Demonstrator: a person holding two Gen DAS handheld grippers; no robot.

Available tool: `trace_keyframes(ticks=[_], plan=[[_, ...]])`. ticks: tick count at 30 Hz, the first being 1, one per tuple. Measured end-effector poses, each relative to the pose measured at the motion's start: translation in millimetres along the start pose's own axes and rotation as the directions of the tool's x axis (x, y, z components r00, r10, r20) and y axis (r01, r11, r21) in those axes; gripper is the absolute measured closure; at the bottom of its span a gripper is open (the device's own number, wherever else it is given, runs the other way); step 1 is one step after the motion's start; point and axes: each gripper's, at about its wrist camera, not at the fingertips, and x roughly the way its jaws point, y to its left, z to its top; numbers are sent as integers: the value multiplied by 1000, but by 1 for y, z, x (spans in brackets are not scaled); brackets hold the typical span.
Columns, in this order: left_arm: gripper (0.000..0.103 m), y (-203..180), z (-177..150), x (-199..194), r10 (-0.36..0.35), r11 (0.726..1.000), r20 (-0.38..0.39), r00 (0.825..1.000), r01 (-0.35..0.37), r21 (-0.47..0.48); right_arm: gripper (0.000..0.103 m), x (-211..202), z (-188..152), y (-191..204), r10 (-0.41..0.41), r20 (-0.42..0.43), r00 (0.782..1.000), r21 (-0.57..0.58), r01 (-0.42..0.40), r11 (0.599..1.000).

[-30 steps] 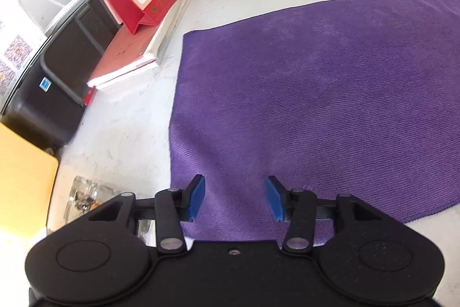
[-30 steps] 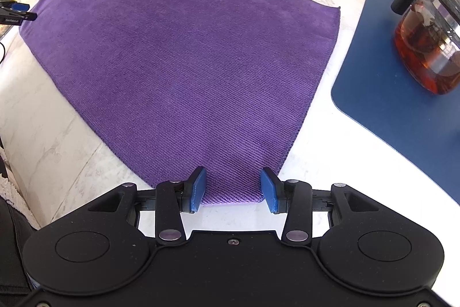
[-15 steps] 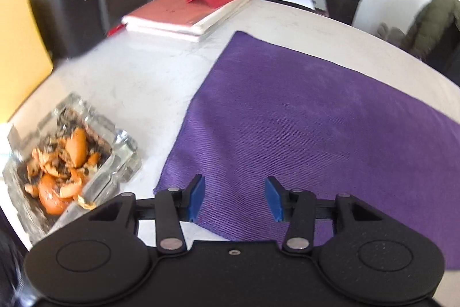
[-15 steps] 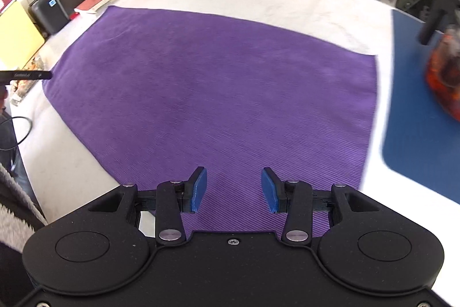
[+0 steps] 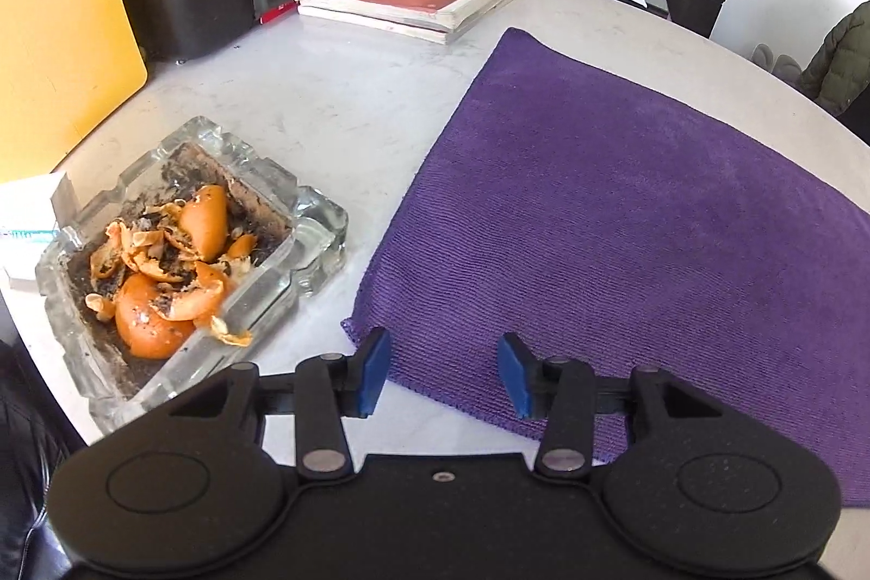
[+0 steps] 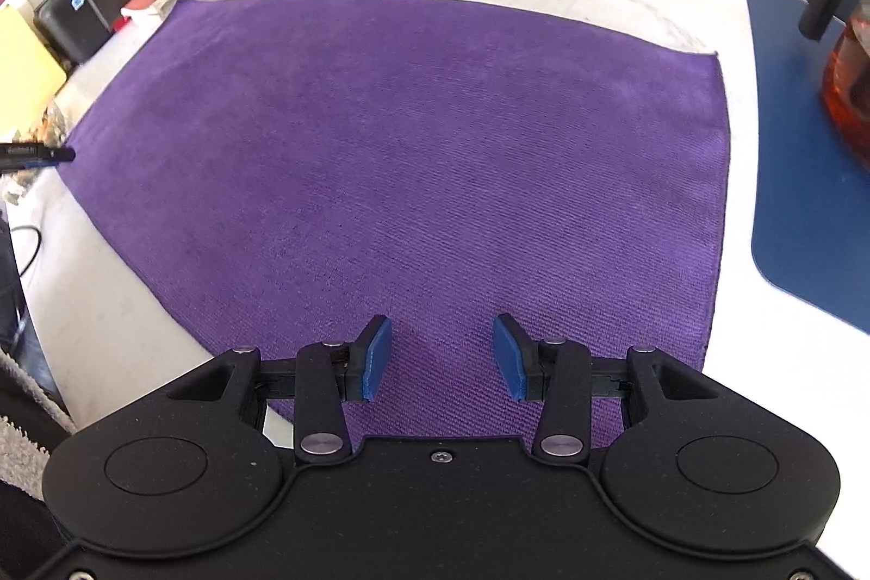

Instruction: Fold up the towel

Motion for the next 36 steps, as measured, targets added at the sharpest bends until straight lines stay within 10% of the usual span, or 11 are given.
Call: trace_keyframes(ticks=[12, 19, 26, 36], plan=[[61, -59, 7, -29, -107, 988, 36, 994, 102, 120, 62, -37, -24, 14, 63, 53, 997, -39, -61, 997], [61, -147, -2, -22, -254, 903, -45, 966, 253, 346, 62, -42, -59, 3, 18, 76, 997, 68, -24, 997], [61, -182, -17, -10, -254, 856, -113, 960, 278, 435, 62, -41, -73, -16, -15, 101, 995, 109, 4, 994], [58, -182, -23, 0, -209, 868, -143, 967, 251, 428, 62, -65, -90, -60, -70, 217, 974, 282, 6, 959]])
